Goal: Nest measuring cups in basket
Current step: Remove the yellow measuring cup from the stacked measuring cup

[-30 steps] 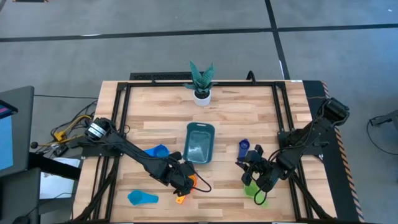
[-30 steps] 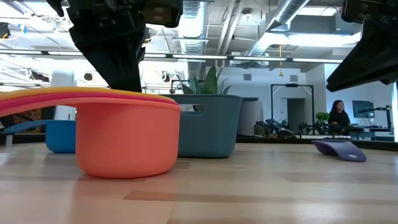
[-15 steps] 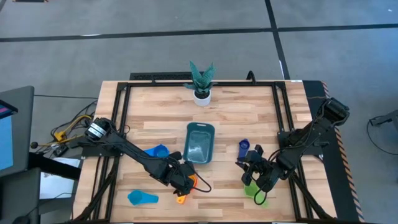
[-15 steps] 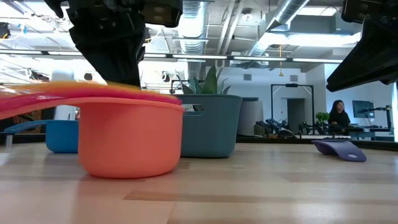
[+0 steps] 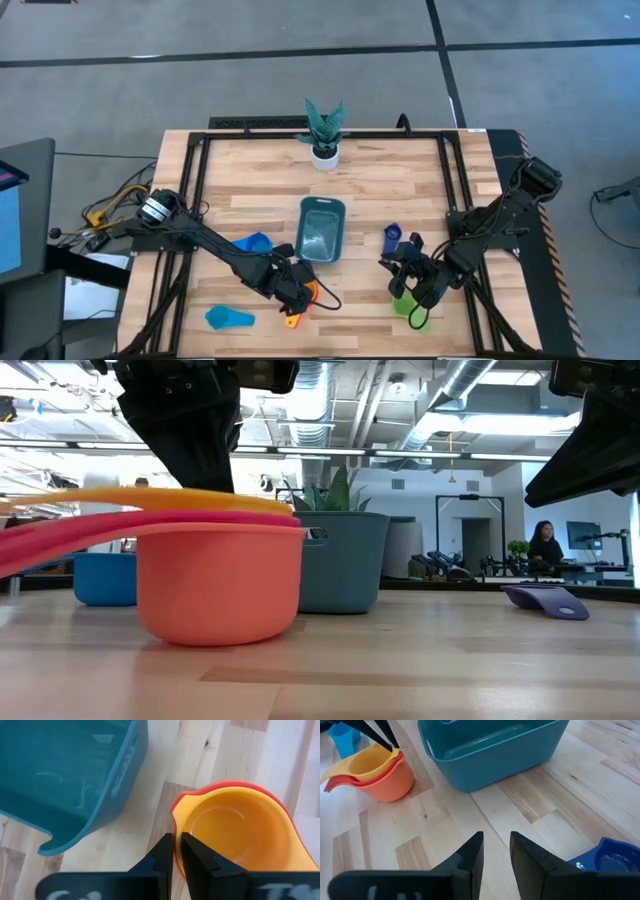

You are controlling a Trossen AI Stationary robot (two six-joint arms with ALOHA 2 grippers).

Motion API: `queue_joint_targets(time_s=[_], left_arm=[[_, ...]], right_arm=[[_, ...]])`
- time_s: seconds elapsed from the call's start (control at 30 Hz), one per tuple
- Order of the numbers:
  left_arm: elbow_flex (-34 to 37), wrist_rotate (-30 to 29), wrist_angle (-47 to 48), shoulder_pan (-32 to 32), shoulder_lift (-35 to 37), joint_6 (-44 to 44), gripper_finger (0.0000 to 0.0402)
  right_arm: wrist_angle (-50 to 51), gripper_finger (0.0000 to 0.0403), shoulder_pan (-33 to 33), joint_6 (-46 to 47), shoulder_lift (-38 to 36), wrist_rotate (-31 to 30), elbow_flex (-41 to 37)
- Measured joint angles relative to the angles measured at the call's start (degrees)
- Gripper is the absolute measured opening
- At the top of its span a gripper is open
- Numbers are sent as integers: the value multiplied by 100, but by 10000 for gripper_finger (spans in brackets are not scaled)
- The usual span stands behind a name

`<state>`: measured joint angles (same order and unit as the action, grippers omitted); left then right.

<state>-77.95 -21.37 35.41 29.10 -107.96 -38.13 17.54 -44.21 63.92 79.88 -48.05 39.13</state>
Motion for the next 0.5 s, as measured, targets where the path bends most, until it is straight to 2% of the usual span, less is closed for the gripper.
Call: queue_joint_targets(time_s=[0.2, 0.5], left_arm=[[0, -4, -2, 0, 0, 2, 4], [0, 55, -3, 0, 0, 1, 29]], right_arm=[[0, 119, 0, 2, 0, 0, 0], [0, 119, 0, 4, 0, 0, 0]])
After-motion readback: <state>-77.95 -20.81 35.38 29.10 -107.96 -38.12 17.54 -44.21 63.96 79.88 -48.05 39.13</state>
